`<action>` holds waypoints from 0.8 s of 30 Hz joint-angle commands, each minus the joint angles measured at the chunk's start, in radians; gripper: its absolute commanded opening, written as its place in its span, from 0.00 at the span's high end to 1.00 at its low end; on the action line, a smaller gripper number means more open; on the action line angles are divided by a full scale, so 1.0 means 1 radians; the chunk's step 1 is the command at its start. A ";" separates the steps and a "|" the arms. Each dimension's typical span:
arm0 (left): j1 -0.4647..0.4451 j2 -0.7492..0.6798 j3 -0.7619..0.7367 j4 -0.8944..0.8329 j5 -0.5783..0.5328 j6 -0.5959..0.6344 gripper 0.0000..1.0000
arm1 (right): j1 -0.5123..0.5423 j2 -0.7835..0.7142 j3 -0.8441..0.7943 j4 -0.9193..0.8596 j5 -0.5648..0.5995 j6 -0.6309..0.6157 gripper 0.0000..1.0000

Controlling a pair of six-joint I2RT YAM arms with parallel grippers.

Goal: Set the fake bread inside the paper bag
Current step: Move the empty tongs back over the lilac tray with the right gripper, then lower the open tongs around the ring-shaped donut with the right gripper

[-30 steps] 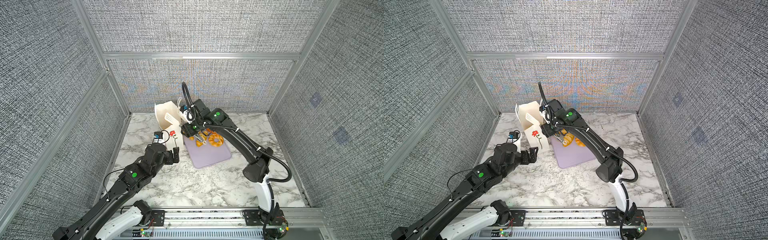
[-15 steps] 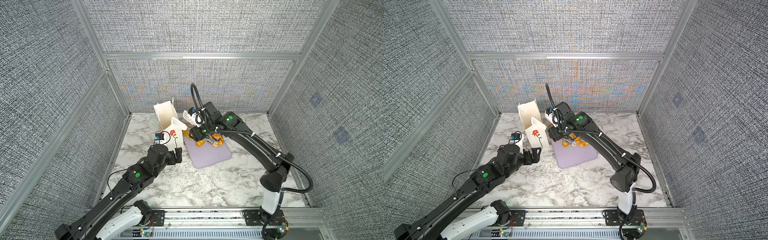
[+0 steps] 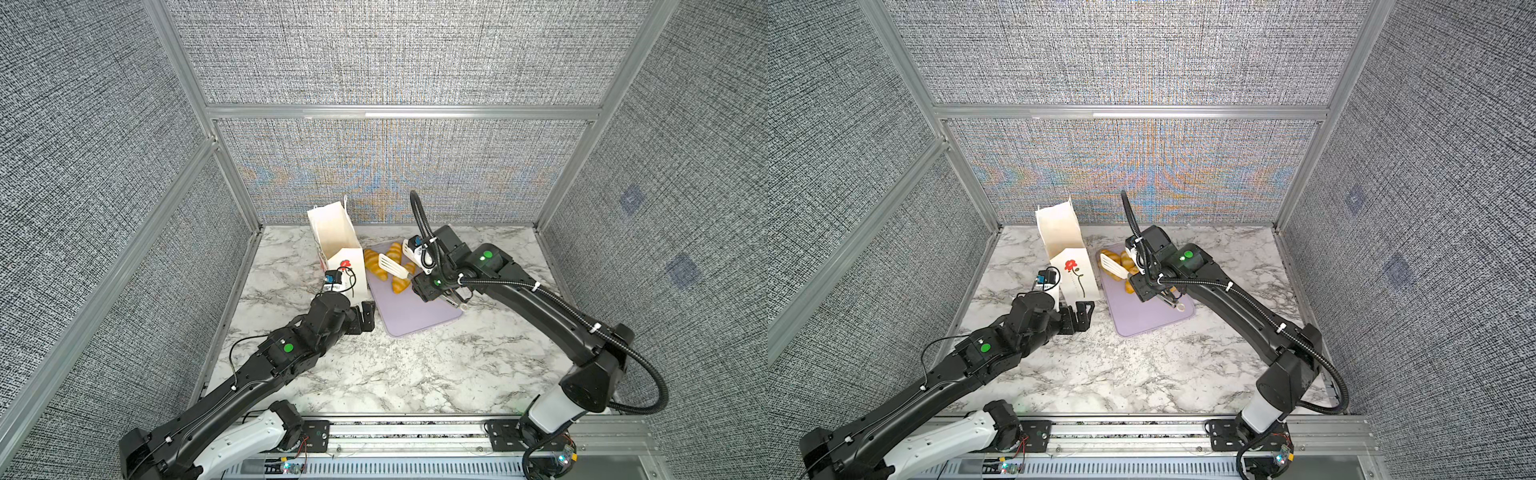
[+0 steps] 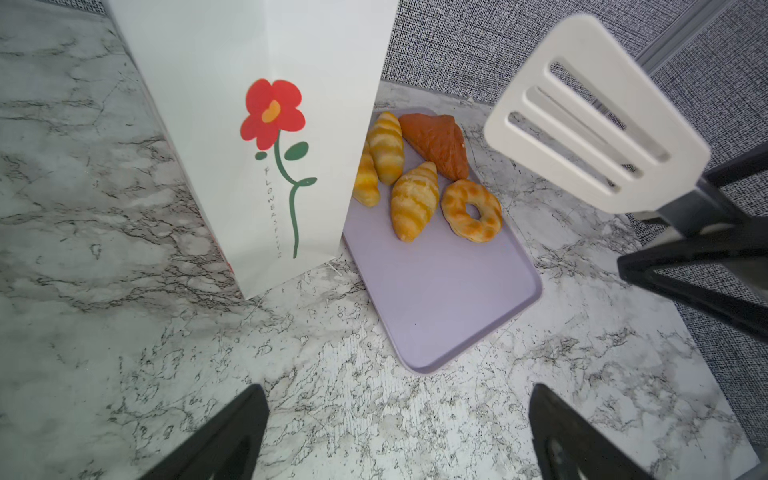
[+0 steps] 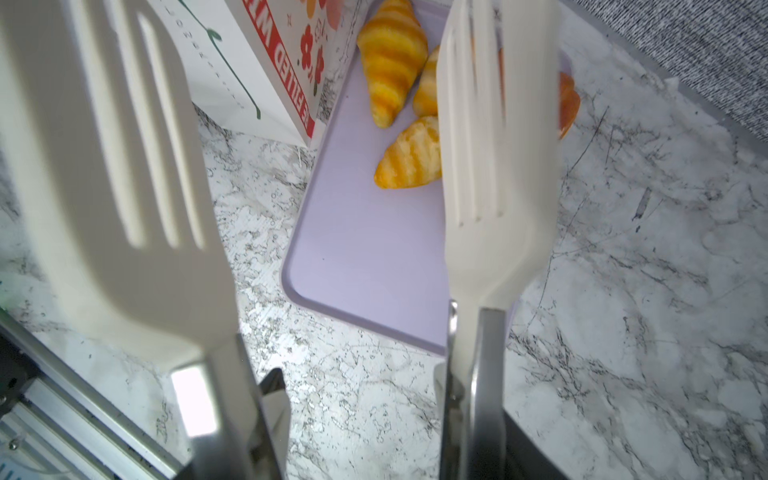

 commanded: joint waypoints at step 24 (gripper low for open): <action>-0.075 0.165 -0.082 0.232 0.065 -0.157 0.01 | -0.193 0.083 -0.244 0.058 0.006 -0.098 0.46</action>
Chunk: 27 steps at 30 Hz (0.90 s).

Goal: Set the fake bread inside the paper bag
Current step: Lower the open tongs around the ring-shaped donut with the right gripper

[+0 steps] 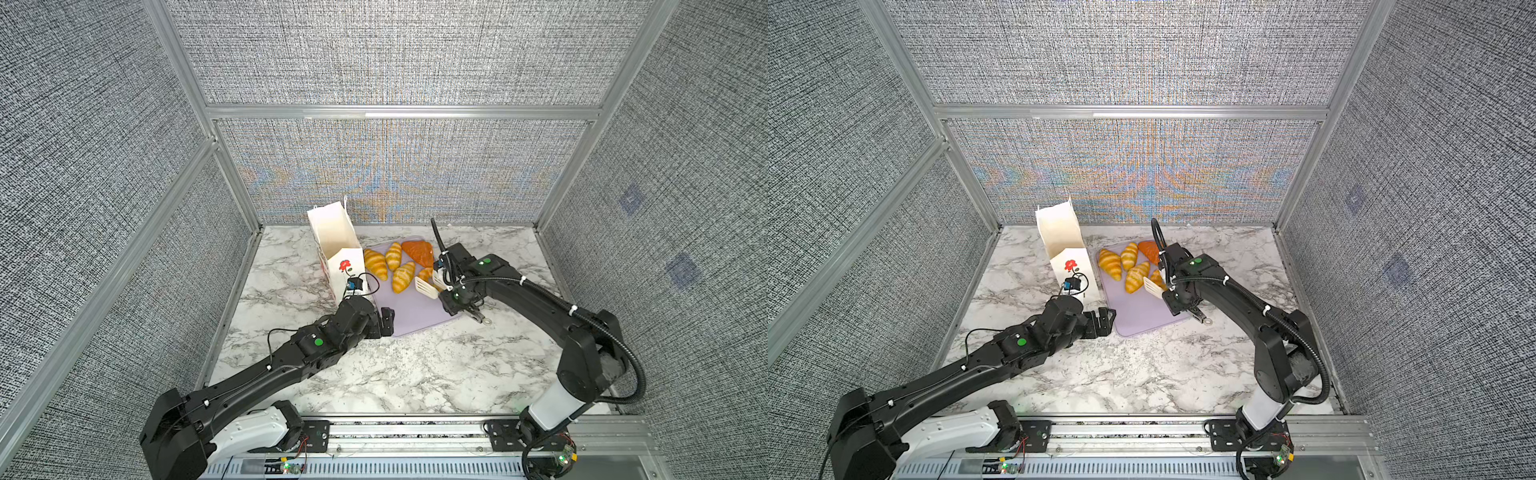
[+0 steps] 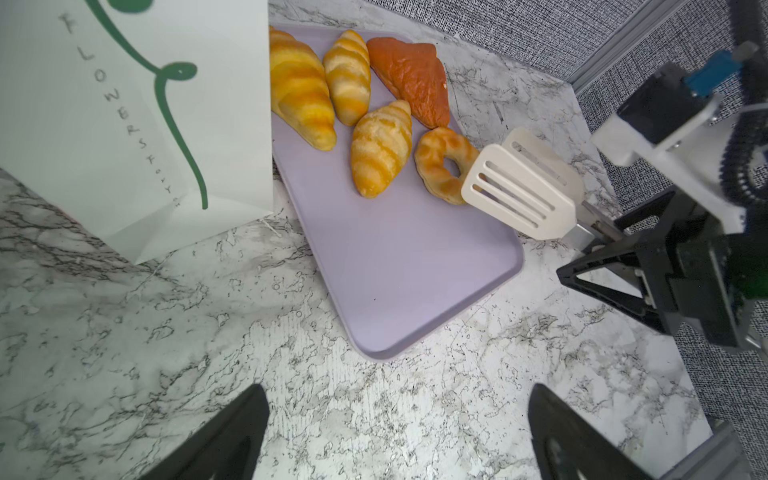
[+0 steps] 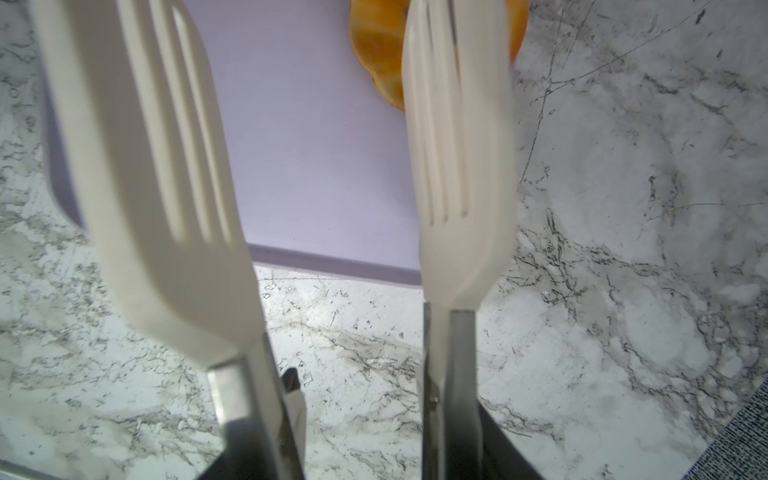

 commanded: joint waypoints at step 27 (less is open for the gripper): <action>-0.018 0.013 -0.013 0.050 0.025 -0.047 0.01 | -0.001 0.244 0.155 -0.022 0.098 -0.072 0.48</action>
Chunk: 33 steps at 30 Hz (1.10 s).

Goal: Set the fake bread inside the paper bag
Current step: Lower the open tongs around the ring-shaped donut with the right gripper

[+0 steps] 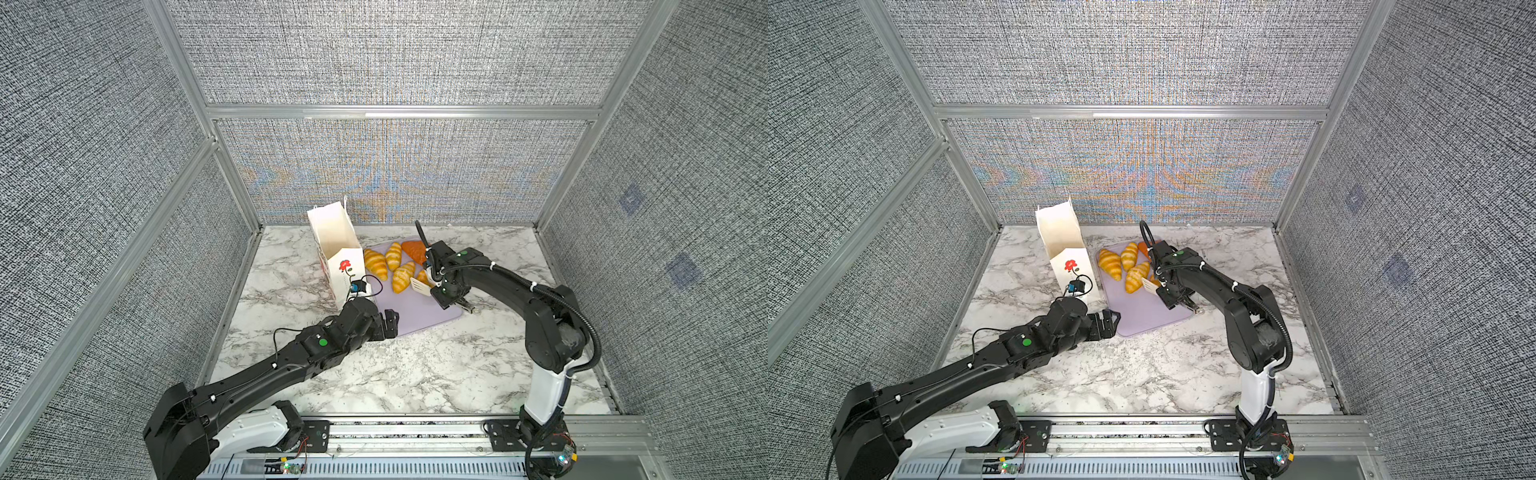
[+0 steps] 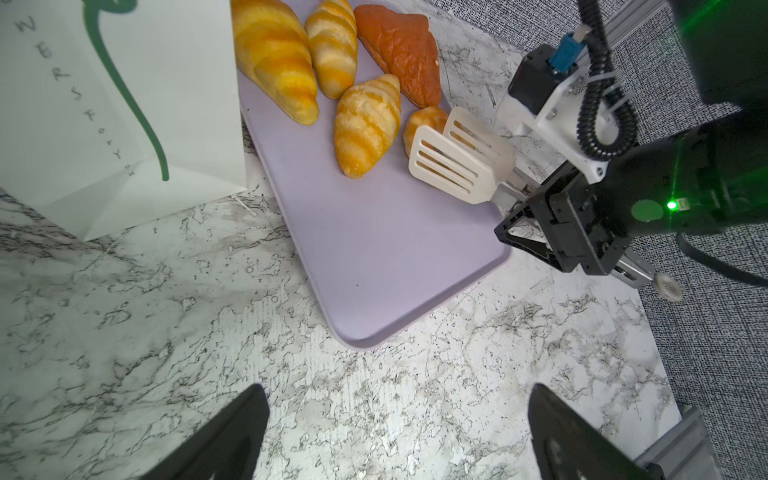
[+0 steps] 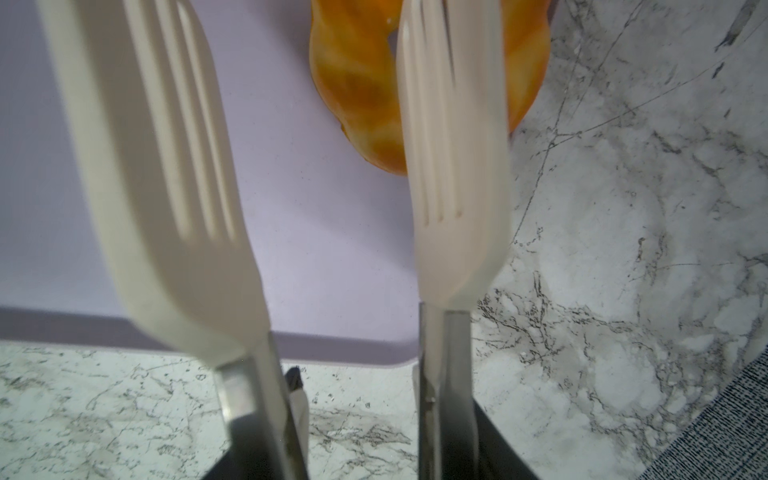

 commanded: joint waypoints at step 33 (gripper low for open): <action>-0.029 -0.009 -0.029 0.037 -0.016 -0.028 0.02 | -0.034 -0.164 -0.096 -0.058 -0.021 0.004 0.52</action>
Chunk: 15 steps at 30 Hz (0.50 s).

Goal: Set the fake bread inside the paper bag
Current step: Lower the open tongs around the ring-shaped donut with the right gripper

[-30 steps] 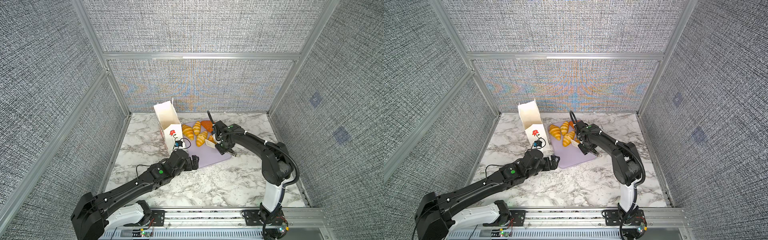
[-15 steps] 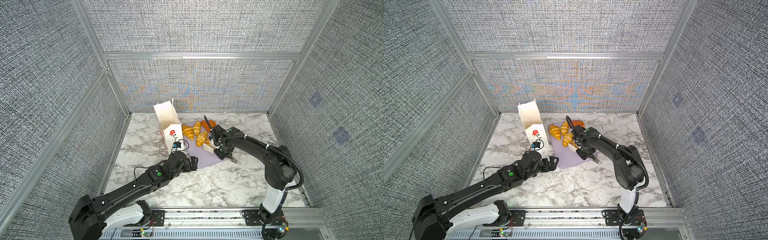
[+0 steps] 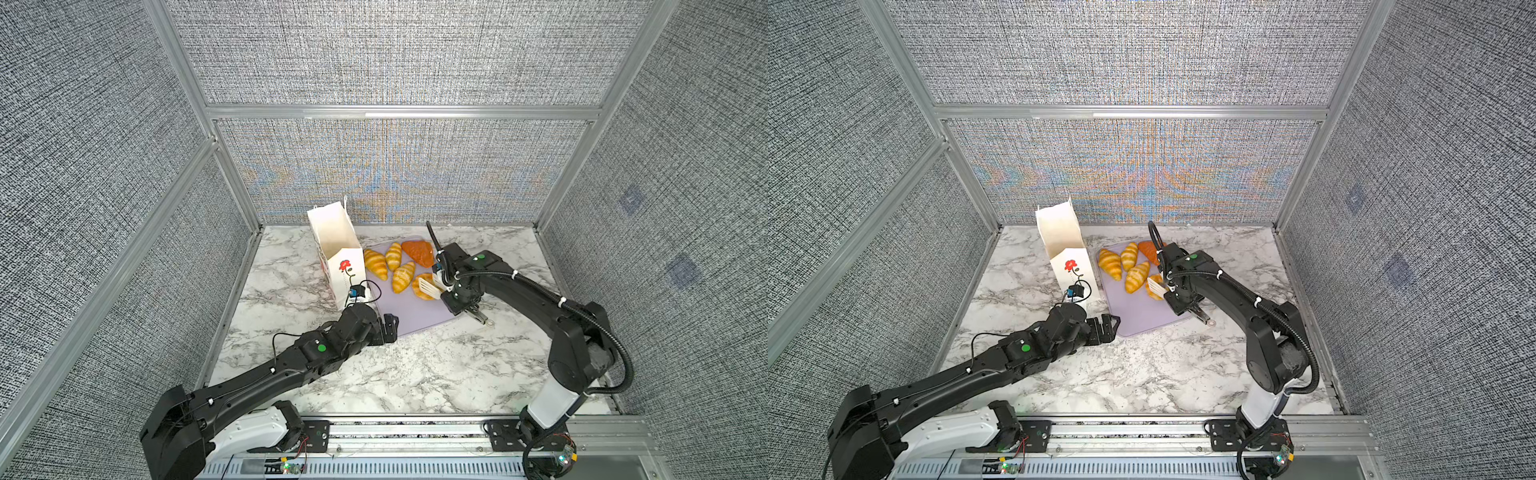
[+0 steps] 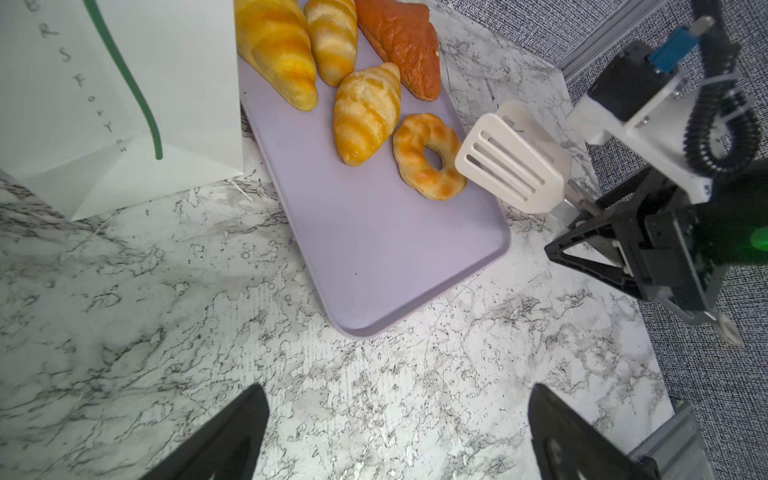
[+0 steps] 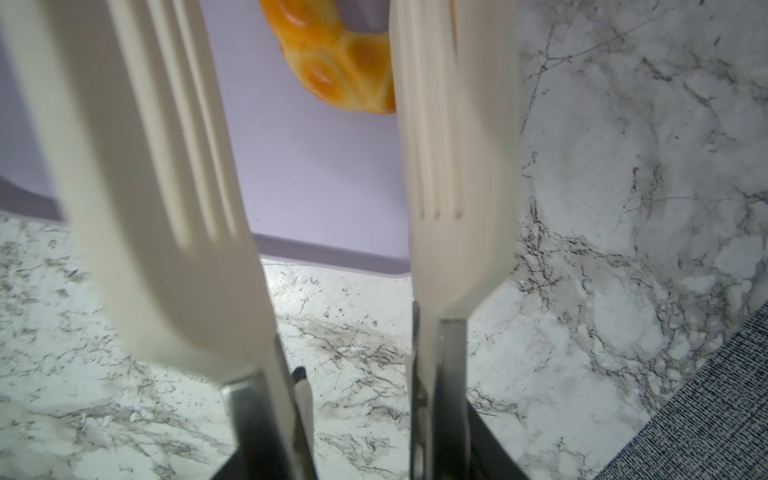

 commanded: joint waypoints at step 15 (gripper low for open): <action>-0.028 0.071 0.049 -0.004 -0.003 0.020 0.01 | -0.098 0.133 0.081 0.030 -0.042 -0.024 0.52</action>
